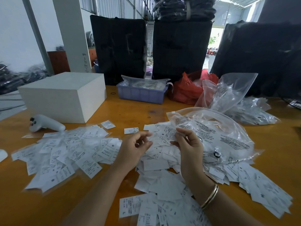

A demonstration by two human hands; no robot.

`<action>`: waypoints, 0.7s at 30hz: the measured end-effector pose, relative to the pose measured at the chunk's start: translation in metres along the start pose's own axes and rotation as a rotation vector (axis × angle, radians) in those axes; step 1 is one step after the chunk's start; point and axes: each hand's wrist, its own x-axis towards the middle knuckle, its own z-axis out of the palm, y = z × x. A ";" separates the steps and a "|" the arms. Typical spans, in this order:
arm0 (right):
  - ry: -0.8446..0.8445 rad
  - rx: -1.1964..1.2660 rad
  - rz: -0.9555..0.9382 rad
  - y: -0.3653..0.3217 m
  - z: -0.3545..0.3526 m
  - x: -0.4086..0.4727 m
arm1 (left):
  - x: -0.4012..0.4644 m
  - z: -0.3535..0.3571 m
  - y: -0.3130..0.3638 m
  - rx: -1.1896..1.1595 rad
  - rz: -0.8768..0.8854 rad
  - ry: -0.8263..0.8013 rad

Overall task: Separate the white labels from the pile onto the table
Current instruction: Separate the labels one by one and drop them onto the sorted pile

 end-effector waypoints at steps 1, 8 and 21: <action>0.017 -0.003 -0.003 0.000 0.000 0.001 | 0.000 0.000 0.000 0.003 0.002 -0.001; -0.034 -0.131 -0.038 0.002 0.000 0.000 | -0.001 0.000 0.001 0.002 0.011 -0.004; -0.021 -0.291 -0.166 0.003 -0.001 -0.002 | 0.001 -0.002 0.003 0.018 -0.004 0.003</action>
